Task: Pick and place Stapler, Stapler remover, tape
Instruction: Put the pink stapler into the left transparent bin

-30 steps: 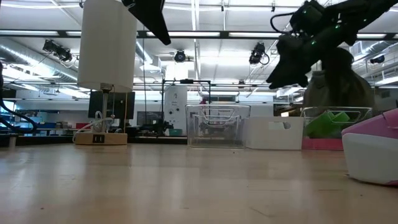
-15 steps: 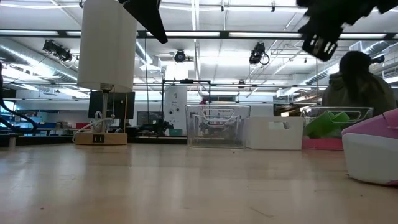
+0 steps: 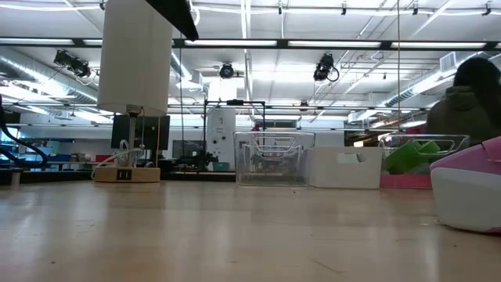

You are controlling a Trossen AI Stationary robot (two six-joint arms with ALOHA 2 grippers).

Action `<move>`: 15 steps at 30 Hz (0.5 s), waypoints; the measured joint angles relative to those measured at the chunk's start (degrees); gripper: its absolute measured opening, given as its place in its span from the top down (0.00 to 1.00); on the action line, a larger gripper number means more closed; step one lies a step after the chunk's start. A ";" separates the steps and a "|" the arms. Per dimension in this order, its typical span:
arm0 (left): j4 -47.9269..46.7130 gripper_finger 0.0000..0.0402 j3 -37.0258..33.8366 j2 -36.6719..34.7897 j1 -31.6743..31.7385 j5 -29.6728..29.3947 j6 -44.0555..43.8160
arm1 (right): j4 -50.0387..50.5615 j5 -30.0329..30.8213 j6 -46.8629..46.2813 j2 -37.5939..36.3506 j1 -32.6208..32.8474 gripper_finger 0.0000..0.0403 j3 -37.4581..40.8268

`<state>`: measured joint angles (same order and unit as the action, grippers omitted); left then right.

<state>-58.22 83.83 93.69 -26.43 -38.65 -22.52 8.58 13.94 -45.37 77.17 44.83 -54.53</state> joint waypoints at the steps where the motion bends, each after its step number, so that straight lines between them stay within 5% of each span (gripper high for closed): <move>1: -0.06 0.71 0.00 0.00 -0.28 -0.25 -0.70 | 6.23 -0.03 -2.35 2.19 0.38 0.75 -3.49; 7: -0.02 0.71 0.00 0.00 -1.16 -0.37 -2.15 | 32.98 -4.93 -18.84 13.73 0.75 0.74 -19.05; 15: -0.02 0.71 0.00 0.00 -1.18 -0.37 -2.36 | 35.06 -23.17 -29.16 22.73 -0.61 0.61 -23.14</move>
<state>-58.24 83.83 93.69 -27.62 -39.03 -24.88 43.64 -9.22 -74.53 99.89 44.23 -77.67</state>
